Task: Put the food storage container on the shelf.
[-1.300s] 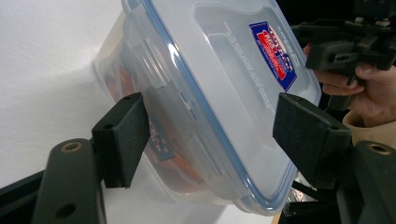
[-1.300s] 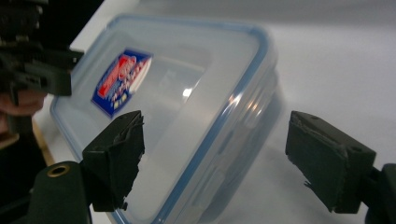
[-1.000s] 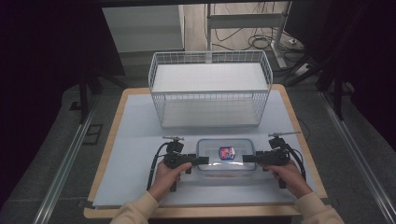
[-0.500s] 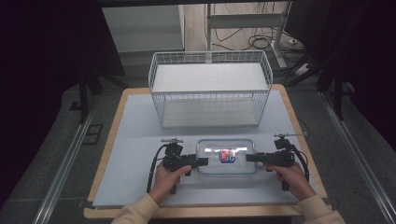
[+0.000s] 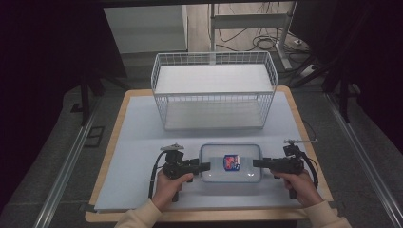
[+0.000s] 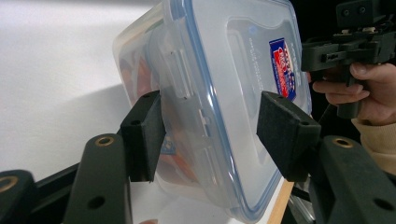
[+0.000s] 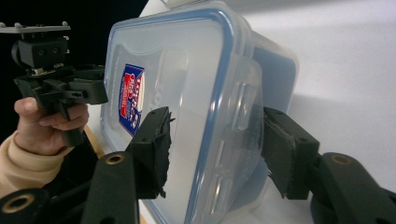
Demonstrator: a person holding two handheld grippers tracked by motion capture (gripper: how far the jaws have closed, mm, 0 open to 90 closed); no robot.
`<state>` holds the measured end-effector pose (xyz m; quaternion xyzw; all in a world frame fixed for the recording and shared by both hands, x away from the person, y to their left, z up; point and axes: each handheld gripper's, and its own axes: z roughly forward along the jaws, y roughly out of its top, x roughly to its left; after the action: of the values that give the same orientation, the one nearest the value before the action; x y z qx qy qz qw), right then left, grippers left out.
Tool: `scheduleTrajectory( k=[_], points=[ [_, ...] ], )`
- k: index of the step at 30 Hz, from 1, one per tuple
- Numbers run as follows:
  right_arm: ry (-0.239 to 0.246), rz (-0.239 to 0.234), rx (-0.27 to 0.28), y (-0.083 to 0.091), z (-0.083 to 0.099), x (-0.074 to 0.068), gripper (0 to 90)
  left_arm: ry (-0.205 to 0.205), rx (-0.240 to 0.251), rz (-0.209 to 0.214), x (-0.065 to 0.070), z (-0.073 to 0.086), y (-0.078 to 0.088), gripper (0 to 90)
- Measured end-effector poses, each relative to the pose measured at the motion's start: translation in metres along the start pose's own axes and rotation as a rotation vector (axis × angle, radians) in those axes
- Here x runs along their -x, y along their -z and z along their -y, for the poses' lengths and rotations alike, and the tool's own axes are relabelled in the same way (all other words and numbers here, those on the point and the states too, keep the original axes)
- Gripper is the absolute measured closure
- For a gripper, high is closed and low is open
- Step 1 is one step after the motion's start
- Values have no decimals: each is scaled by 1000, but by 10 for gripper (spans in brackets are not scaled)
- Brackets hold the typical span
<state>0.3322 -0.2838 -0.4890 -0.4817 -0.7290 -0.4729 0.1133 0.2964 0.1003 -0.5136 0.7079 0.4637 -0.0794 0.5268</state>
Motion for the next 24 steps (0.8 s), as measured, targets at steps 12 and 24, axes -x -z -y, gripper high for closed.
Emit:
scheduleTrajectory(
  k=[12, 24],
  points=[
    [4, -14, 38, 5, 7, -3, 497, -36, 25, -27, 7, 3, 3, 451],
    [33, -5, 55, 5, 8, -8, 500, -37, 37, -38, 8, 1, 6, 468]
  ],
)
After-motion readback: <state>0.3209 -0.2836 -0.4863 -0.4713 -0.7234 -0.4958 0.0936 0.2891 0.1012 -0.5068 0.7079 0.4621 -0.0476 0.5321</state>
